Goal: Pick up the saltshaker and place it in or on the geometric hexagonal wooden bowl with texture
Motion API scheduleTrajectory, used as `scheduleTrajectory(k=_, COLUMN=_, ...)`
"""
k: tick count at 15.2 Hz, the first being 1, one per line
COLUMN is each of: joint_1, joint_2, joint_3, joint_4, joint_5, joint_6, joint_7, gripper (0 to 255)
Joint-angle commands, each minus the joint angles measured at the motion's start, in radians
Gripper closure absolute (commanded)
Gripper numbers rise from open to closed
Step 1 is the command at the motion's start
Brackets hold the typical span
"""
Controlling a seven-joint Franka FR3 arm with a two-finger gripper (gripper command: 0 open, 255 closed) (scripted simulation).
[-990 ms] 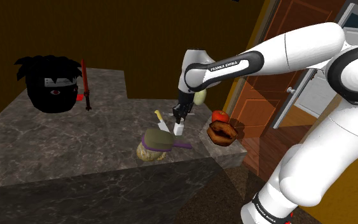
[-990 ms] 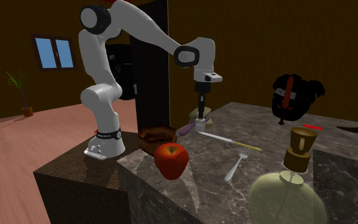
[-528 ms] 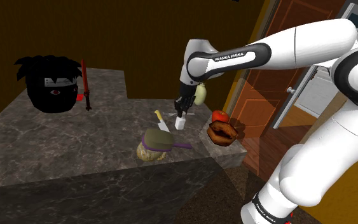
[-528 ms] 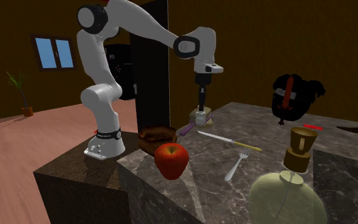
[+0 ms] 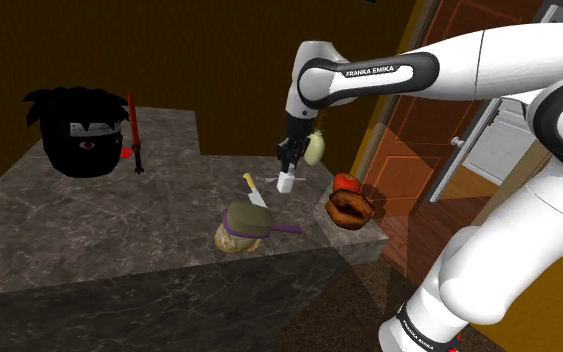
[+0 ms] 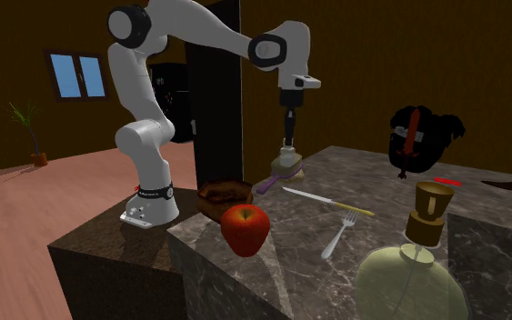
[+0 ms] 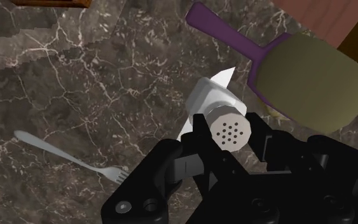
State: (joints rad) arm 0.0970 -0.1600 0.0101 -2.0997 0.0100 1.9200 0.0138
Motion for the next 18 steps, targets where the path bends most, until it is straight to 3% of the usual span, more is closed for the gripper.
scheduleTrajectory(k=1, joint_1=-0.001, joint_2=-0.005, joint_3=-0.001, joint_4=0.019, joint_5=0.0, joint_6=-0.025, joint_7=-0.001, gripper=255)
scheduleTrajectory(k=10, joint_1=-0.001, joint_2=-0.016, joint_3=-0.001, joint_4=0.122, joint_5=-0.001, joint_6=-0.139, joint_7=-0.001, gripper=255)
scheduleTrajectory(k=18, joint_1=-0.062, joint_2=-0.222, joint_3=-0.091, joint_4=-0.029, joint_5=-0.036, joint_6=-0.193, joint_7=-0.139, gripper=255)
